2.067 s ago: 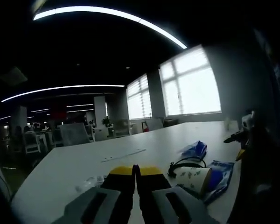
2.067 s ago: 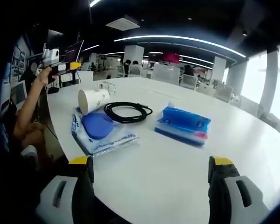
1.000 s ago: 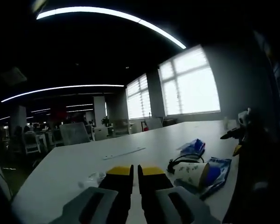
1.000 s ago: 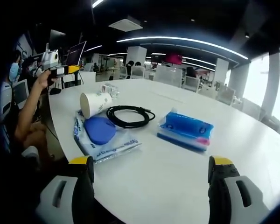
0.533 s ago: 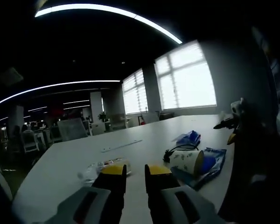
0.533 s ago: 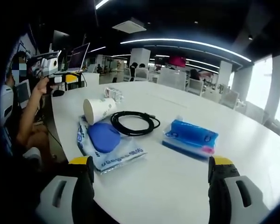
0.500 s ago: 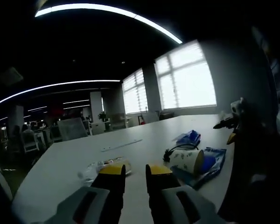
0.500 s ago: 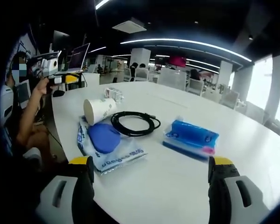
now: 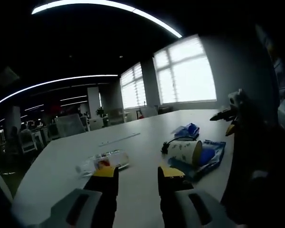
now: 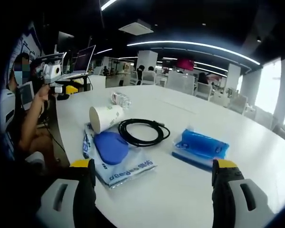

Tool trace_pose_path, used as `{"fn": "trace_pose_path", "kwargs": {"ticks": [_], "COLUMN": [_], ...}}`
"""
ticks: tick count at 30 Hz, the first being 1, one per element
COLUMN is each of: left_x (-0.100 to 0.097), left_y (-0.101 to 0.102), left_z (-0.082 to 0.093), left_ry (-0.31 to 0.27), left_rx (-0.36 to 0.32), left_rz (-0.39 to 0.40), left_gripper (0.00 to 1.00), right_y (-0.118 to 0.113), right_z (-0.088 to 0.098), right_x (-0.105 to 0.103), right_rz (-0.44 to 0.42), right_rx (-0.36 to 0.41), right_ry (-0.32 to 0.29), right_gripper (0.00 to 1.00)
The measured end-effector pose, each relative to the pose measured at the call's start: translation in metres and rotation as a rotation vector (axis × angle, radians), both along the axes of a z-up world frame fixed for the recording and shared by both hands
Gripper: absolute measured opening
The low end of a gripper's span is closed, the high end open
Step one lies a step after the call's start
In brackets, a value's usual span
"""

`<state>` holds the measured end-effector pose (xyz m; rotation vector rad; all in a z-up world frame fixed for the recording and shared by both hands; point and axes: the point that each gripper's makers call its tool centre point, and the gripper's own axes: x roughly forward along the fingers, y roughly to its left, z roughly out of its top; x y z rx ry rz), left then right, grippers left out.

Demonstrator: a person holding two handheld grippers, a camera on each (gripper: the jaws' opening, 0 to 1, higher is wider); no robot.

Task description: Arrange the tabletop items into an orderly group along one side of the table until the central work area is clear of visible clutter.

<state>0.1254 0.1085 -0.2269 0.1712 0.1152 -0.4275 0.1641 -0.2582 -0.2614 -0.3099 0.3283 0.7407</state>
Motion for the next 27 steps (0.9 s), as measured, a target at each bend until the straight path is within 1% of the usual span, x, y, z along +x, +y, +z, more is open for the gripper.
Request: {"fn": "trace_pose_path", "kwargs": {"ticks": [4,8,9,12,16,19,23,27], "left_x": [-0.002,-0.005,-0.006,-0.01,-0.012,-0.013,-0.014,-0.016], "left_y": [0.004,0.005,0.006,0.005,0.005,0.008,0.013,0.014], "left_z": [-0.006,-0.011,-0.011,-0.013,-0.013,-0.014,-0.015,-0.016], "left_ry": [0.009,0.024,0.025,0.024,0.024,0.024,0.024,0.027], "left_rx": [0.004,0.014,0.017,0.036,0.021,0.021,0.002,0.007], "left_rz": [0.013,0.012,0.012,0.009,0.011,0.021,0.044,0.046], "left_gripper": [0.43,0.59,0.61,0.65,0.73,0.77,0.87,0.88], "right_y": [0.003,0.006,0.007,0.008,0.01,0.014,0.02,0.026], "right_z": [0.0,0.001,0.002,0.006,0.012,0.016,0.02,0.022], "right_x": [0.0,0.001,0.001,0.002,0.004,0.006,0.009,0.011], "right_rz": [0.01,0.018,0.02,0.023,0.03,0.04,0.054,0.066], "right_rx": [0.003,0.006,0.005,0.009,0.01,0.004,0.003,-0.007], "right_ry": [0.001,0.004,0.004,-0.003,-0.012,-0.018,-0.022,-0.024], "right_gripper": [1.0,1.0,1.0,1.0,1.0,1.0,1.0,1.0]}}
